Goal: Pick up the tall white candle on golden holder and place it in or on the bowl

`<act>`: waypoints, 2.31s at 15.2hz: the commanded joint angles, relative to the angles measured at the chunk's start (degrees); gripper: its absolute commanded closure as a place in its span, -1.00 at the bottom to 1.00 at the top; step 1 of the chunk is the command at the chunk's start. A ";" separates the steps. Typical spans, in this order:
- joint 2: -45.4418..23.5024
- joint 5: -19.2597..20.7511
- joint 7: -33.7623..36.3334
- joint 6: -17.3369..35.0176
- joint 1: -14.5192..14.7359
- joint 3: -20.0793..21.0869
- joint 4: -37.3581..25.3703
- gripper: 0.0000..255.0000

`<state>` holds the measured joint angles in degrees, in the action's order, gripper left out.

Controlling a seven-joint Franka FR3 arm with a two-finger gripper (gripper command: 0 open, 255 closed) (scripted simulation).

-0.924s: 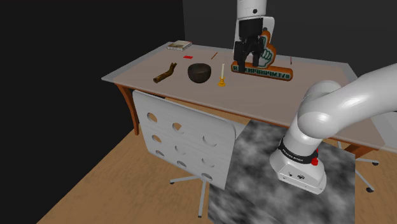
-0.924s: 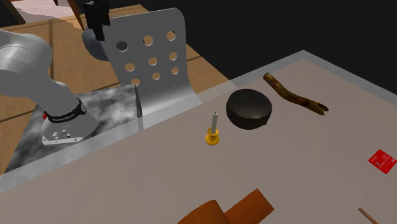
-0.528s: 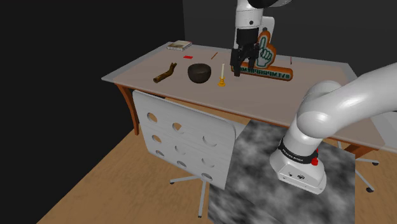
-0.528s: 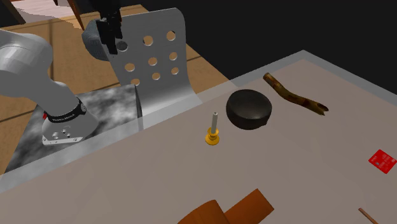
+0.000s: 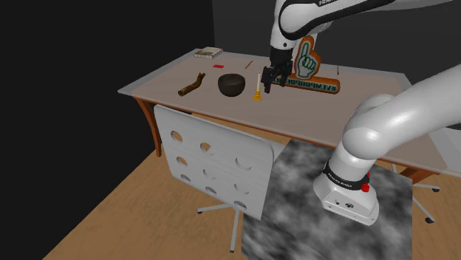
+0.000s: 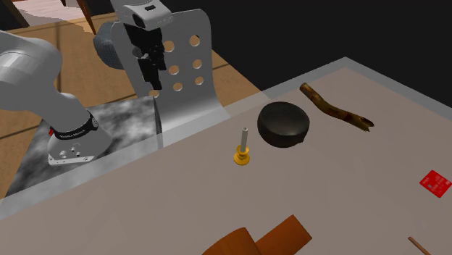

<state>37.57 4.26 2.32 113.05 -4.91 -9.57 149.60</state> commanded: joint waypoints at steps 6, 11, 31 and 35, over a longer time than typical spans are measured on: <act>-10.41 2.65 -3.10 19.27 -2.35 -4.93 0.47 -1.00; -19.55 1.77 -6.03 32.10 -2.60 -8.72 -1.66 -1.00; -44.82 -26.62 -29.75 53.70 -0.49 -13.13 -13.32 -1.00; -44.82 -26.61 -29.74 53.70 -0.49 -13.13 -13.32 -1.00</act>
<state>-7.24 -22.35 -27.42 166.75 -5.40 -22.70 136.28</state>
